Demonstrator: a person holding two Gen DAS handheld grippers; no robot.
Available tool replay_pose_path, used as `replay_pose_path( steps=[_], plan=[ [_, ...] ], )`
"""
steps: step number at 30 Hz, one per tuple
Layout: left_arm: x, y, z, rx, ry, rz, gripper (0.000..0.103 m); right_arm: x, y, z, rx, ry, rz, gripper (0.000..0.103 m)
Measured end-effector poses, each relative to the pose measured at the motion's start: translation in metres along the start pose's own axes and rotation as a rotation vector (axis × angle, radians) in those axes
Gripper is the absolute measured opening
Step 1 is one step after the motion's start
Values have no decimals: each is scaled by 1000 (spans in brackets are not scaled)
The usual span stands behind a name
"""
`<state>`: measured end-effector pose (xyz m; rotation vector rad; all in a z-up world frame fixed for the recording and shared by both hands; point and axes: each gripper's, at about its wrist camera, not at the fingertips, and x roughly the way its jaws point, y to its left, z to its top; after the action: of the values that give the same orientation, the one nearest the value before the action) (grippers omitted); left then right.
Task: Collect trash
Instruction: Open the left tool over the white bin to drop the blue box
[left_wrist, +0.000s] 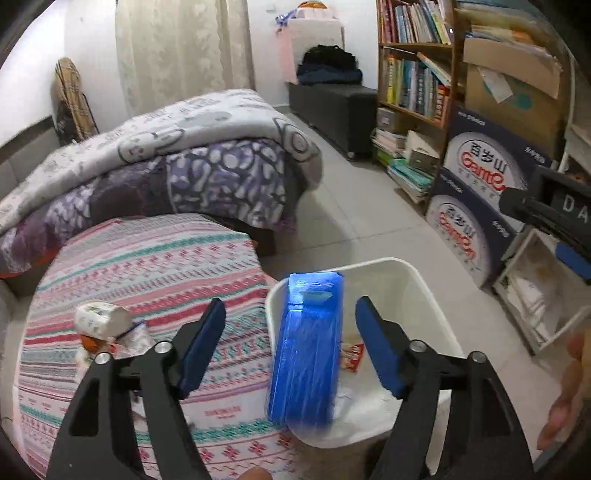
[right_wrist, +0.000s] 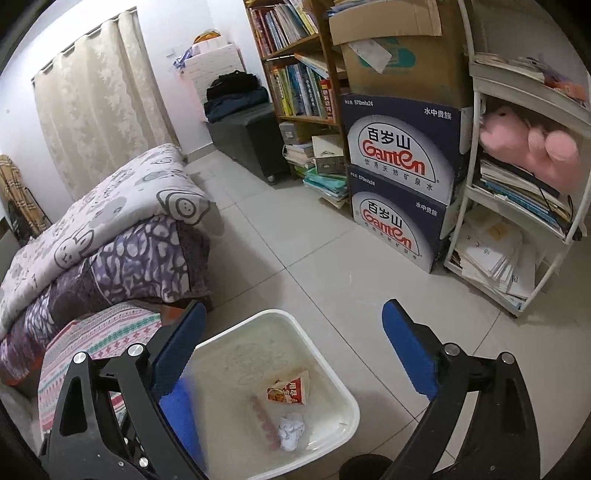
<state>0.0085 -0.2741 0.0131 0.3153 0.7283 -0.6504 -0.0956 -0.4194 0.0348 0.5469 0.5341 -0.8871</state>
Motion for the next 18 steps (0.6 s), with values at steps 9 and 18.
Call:
replay_pose_path(
  steps=[9,18],
  plan=[
    [0,13,0,-30,16,25,75,3,14,-7,-18,19,13,94],
    [4,54,-9,-67,51,120,79,5,46,-21,-86,54,50,95]
  ],
)
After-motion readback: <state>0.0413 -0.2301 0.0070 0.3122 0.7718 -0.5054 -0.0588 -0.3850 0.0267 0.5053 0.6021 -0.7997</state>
